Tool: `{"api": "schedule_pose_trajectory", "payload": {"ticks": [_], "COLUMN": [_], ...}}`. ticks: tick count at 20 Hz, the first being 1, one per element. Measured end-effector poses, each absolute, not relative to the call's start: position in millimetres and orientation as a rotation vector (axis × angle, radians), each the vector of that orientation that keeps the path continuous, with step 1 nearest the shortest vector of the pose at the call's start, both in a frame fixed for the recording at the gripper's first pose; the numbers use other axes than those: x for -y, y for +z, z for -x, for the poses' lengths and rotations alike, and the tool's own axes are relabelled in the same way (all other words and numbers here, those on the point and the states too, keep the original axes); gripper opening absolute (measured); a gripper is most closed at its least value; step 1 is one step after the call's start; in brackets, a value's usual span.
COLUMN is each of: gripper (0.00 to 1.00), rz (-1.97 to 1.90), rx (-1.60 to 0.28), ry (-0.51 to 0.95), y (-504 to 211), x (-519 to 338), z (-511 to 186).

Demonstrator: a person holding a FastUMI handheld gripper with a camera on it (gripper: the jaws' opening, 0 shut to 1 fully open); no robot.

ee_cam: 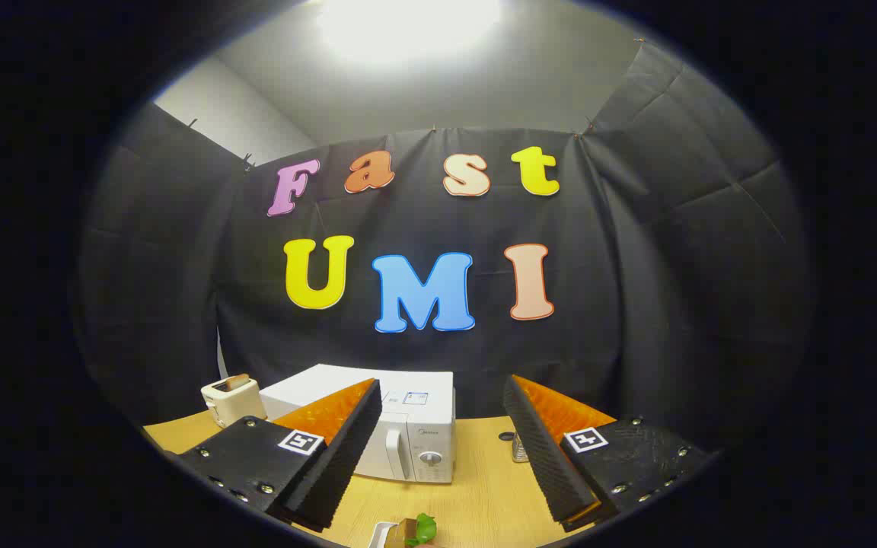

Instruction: Open the microwave, put the food inside, and close the microwave door.

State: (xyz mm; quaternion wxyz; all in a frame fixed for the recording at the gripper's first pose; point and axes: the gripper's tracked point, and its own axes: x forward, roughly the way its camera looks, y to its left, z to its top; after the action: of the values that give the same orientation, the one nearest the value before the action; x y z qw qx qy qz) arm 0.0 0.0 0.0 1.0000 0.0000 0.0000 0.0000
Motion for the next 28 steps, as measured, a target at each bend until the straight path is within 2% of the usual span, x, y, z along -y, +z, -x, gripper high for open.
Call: {"api": "schedule_pose_trajectory", "payload": {"ticks": [16, 21, 28], "gripper": [0.99, 1.00, 0.99], "rz": [-0.007, -0.049, -0.001], "rx": [-0.049, -0.066, -0.117], "ry": [0.047, 0.075, 0.037], "y": [-49, -82, -145], "x": [-36, -57, -77], "z": [-30, -50, -100]}}
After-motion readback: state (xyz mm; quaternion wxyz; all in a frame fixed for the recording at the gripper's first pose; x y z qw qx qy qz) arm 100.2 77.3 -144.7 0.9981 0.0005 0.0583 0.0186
